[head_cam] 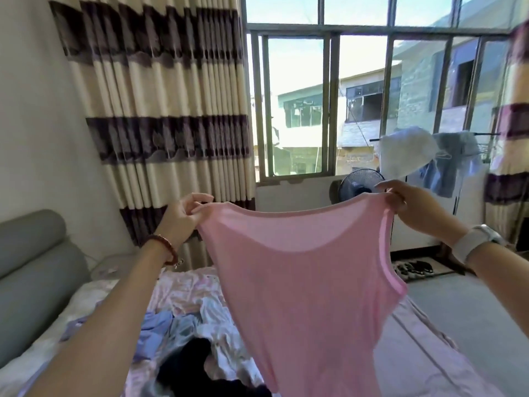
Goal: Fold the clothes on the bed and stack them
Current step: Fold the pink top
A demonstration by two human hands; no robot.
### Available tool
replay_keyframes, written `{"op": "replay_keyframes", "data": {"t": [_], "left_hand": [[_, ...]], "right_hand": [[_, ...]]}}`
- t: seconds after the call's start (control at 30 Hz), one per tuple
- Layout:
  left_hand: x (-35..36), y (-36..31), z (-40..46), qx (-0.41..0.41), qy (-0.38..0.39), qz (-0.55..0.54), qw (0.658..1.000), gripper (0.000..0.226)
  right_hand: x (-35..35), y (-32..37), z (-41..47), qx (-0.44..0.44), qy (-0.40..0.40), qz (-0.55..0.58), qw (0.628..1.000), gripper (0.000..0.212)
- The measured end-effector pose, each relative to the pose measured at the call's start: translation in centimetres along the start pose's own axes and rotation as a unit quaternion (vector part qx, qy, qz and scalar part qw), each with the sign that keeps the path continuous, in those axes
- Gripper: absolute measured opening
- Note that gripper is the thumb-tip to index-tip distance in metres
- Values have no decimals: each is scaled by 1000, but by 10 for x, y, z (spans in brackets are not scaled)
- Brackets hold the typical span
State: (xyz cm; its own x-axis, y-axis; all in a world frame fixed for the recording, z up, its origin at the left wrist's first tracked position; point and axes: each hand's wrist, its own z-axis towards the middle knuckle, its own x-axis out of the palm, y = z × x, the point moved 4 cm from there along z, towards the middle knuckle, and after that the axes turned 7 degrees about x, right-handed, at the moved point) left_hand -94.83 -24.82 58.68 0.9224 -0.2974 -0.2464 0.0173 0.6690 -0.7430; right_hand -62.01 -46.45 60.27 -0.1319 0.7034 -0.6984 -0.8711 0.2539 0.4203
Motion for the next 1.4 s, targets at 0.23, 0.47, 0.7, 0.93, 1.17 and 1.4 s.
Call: {"op": "replay_keyframes", "data": {"t": [0.23,0.47,0.7,0.93,1.17,1.4], "left_hand": [[24,4,-4,-7,241,179,954,23],[6,24,6,-19,25,99,995,10],[-1,72,38,-115,-93,151,977,18],[-42,62,83,-104,-240,141,955,23],[-85,14,85,-4,-270,68,961,17],[-88,37,-27,-8,-160,72,984,11]], "right_hand": [[10,-26,-8,23,-61,53,996,27],[15,-28,-3,22,-78,38,996,23],[89,-15,44,74,11,15,997,26],[104,41,100,20,-24,-9,999,26],[79,68,108,-49,-114,42,991,26],[114,34,5,-85,-94,83,988,15]]}}
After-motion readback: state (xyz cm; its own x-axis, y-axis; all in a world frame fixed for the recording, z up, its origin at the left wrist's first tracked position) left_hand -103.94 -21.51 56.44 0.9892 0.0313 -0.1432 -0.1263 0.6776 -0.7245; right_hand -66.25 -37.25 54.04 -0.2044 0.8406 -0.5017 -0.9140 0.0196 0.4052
